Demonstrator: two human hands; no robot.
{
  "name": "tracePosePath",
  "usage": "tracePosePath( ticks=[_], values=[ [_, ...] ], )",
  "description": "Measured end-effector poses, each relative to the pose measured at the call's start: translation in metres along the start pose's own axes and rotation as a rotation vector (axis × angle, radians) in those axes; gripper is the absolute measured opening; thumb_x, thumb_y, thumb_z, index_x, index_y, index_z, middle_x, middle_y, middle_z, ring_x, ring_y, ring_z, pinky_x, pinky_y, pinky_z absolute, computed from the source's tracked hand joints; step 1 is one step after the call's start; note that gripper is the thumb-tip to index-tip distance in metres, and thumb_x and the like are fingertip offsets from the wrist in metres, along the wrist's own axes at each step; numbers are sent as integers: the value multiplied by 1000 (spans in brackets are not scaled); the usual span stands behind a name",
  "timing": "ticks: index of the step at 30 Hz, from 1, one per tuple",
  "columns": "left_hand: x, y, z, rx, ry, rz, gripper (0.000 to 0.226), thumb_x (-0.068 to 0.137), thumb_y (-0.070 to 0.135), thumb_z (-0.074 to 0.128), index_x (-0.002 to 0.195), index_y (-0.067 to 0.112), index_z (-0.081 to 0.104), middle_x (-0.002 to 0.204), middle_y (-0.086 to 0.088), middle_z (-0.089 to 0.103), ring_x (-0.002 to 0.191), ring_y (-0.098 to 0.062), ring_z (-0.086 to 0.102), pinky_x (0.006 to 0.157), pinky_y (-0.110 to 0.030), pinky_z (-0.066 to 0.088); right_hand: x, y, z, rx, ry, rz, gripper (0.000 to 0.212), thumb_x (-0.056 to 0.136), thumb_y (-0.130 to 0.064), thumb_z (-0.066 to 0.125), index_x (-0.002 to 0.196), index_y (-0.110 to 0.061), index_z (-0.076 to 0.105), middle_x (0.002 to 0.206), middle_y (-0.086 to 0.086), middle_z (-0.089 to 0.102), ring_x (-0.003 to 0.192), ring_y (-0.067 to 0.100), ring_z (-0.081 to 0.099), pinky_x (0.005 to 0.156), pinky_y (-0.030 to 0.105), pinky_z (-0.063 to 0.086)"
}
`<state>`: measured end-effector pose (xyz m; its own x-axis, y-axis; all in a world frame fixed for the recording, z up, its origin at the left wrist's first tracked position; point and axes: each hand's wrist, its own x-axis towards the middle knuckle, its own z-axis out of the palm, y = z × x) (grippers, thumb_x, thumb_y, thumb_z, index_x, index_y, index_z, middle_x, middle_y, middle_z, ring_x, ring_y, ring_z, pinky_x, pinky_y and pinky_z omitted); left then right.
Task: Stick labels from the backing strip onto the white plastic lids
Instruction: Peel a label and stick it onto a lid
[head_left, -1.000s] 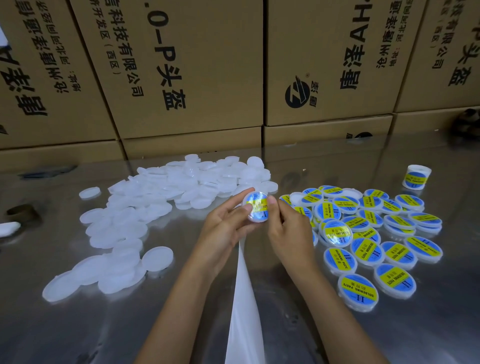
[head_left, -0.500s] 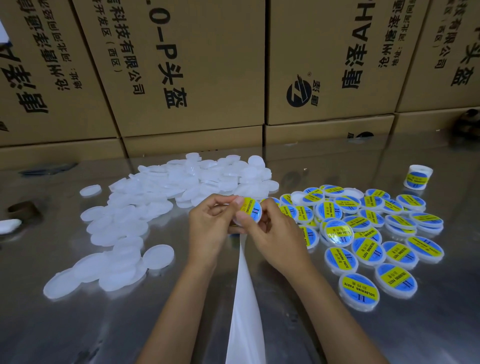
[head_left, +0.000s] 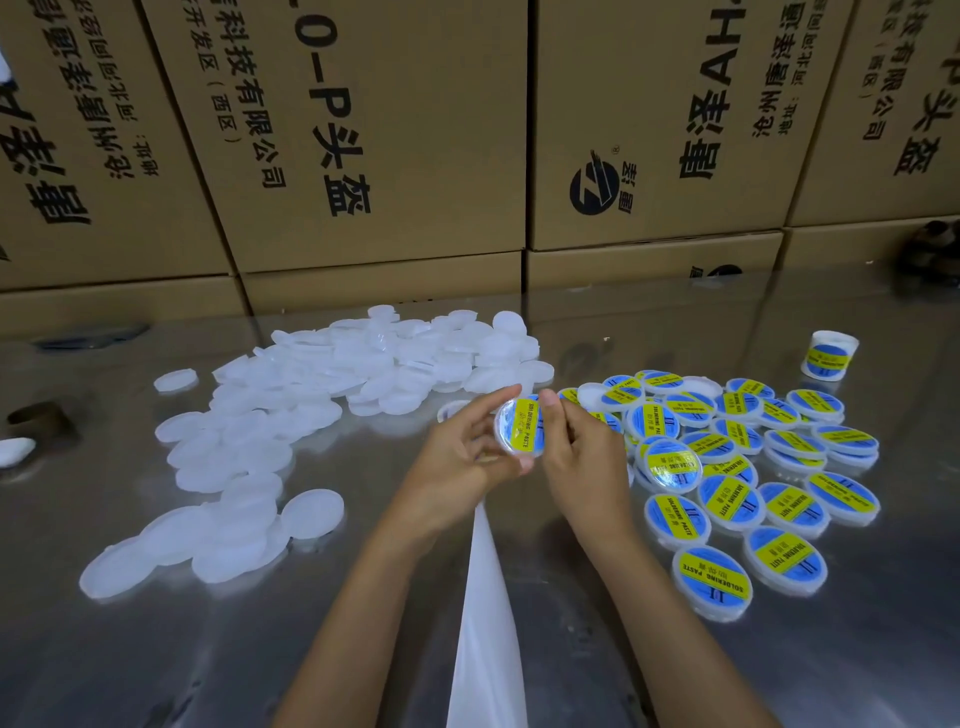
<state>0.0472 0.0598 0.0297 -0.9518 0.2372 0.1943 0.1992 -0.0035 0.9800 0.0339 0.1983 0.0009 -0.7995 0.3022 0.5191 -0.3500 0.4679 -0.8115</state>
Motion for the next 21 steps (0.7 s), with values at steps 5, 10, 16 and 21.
tracePosePath(
  ticks=[5,10,16,21],
  values=[
    [0,4,-2,-96,173,28,32,80,-5,78,107,7,65,82,-11,76,69,-22,73,59,-28,59,-4,-7,7,198,-77,5,39,104,-32,47,66,-28,50,57,-15,48,58,3,44,56,16,34],
    [1,4,-8,-99,360,47,11,91,13,72,91,4,65,75,-13,76,61,-22,72,52,-27,57,-11,-4,9,70,-270,-30,52,88,-71,43,76,-21,49,62,-11,52,59,9,47,59,34,41],
    [3,3,-8,-119,381,12,14,96,16,66,93,4,70,74,-6,76,65,-15,72,53,-24,57,-15,-4,13,-205,-209,-105,45,80,-80,42,72,-36,38,67,-20,55,61,5,51,49,26,31],
    [2,2,-7,-133,200,22,20,102,7,52,109,11,70,103,-11,73,83,-22,75,67,-35,63,-8,-1,8,-147,-98,-85,47,98,-51,48,61,-24,41,50,-5,45,51,15,40,51,33,30]
  ],
)
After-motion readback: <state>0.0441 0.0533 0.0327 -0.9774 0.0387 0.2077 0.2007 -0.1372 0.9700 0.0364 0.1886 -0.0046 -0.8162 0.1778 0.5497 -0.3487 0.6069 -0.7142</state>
